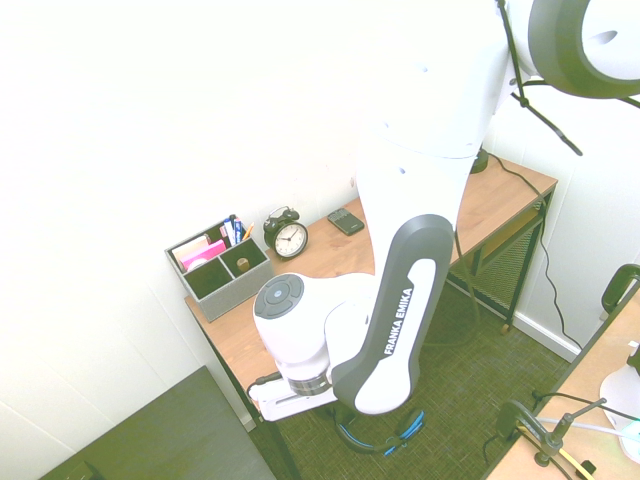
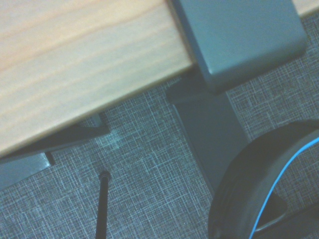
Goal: Hang the headphone
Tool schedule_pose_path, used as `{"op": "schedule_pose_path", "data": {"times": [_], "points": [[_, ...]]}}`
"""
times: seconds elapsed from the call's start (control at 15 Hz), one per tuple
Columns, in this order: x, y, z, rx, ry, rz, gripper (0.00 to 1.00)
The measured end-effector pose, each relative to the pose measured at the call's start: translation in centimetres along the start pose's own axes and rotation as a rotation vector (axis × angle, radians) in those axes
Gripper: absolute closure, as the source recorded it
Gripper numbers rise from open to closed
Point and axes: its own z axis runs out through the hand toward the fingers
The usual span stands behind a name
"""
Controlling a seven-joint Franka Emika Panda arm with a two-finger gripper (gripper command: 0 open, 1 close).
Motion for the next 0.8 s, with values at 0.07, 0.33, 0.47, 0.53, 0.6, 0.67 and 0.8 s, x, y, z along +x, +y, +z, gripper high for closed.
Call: {"op": "schedule_pose_path", "data": {"times": [0.07, 0.33, 0.47, 0.53, 0.6, 0.67, 0.8], "points": [[0.0, -0.2, 0.0, -0.001, 0.003, -0.001, 0.0], [0.5, -0.6, 0.3, -0.006, 0.011, -0.003, 0.0], [0.8, -0.6, 0.5, -0.011, 0.012, 0.0, 0.0], [0.7, -0.6, 0.5, -0.012, 0.009, -0.001, 0.0], [0.5, -0.6, 0.2, -0.012, 0.004, -0.003, 0.0], [0.1, -0.7, -0.8, -0.012, -0.005, -0.013, 0.0], [-0.7, -0.9, -5.7, -0.007, -0.015, -0.073, 0.0]]}}
